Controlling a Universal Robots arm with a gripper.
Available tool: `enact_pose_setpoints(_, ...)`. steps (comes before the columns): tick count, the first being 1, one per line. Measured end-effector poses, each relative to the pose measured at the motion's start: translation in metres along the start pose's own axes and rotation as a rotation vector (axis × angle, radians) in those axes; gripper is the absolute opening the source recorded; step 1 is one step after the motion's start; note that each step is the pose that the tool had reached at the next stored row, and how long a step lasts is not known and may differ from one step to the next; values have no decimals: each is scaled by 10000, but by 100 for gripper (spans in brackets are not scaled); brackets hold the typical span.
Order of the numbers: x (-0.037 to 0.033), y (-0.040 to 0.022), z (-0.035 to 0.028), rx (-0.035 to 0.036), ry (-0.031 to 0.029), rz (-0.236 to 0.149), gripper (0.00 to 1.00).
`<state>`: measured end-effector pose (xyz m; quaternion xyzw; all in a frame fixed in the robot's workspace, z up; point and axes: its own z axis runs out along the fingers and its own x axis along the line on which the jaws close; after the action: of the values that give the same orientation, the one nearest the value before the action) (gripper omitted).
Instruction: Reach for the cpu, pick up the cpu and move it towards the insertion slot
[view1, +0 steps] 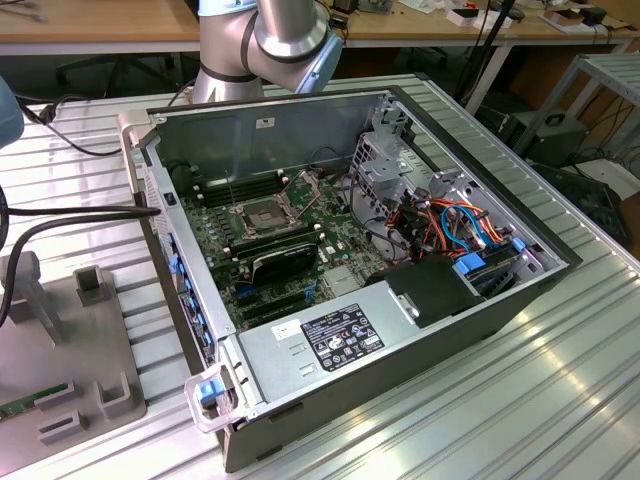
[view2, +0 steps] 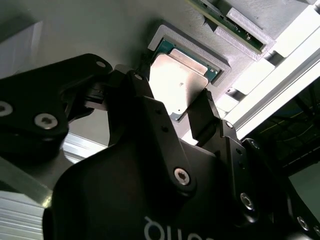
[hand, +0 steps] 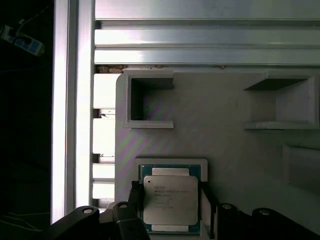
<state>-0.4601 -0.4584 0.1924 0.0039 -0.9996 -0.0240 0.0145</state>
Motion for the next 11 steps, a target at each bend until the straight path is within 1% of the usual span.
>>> enact_pose_setpoints(9,3,5,-103,-1,9,1,55)
enact_pose_setpoints(11,4,7,-138,-1,15,1,55)
